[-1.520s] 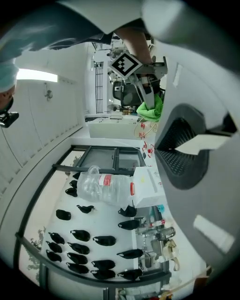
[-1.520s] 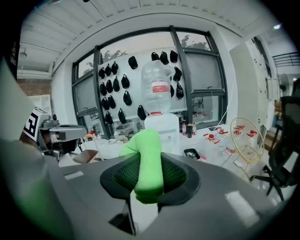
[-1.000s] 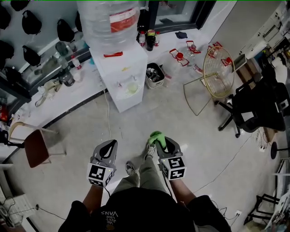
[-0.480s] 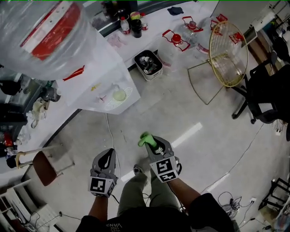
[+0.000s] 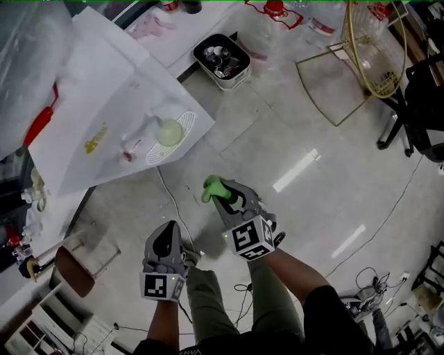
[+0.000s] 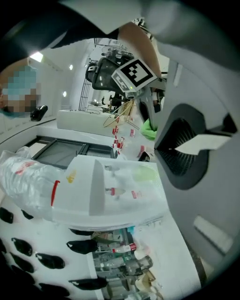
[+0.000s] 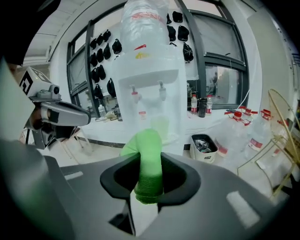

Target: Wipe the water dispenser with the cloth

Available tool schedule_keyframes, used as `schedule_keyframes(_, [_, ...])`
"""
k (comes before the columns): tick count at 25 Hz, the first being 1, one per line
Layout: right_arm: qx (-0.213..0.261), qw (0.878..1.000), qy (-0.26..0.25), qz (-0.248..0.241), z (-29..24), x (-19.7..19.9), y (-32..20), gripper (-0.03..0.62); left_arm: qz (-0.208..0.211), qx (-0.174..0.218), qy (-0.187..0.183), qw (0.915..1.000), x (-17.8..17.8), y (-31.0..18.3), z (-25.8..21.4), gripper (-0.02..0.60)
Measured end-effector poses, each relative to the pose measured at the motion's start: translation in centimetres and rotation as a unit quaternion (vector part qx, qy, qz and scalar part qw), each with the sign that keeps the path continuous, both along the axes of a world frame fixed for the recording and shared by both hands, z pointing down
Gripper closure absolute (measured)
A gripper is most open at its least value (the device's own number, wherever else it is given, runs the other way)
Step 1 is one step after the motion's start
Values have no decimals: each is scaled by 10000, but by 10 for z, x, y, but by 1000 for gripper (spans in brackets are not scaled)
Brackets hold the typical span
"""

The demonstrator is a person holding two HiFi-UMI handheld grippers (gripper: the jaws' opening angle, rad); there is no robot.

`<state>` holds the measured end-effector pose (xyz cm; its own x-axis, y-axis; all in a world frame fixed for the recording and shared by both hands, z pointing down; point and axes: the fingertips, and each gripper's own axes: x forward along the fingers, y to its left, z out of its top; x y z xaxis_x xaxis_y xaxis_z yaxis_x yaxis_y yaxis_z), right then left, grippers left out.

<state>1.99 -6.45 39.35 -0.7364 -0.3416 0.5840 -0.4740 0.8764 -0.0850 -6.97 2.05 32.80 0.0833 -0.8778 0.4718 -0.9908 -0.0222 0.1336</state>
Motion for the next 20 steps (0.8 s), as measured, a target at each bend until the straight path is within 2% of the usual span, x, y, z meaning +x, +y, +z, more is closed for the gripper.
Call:
schedule_keyframes(4, [-199,9990,-185,352,41,-43,-15,480,192,33,-19,9998,-33,-23,39,580])
schedule_keyframes(10, [-190,9987,-422,227,99,-121,-5,480,-104,101,-275,9995,-93,-26,93,580])
schedule_keyframes(16, [284,9983,-474,163,143,-177,-3,480,-157,355,-420,9984,-129,-24,151,580])
schedule_keyframes(20, [718,9964,-448,74,168,-204,-3,480,-21,587,-378,9976,-146,-31,187,580])
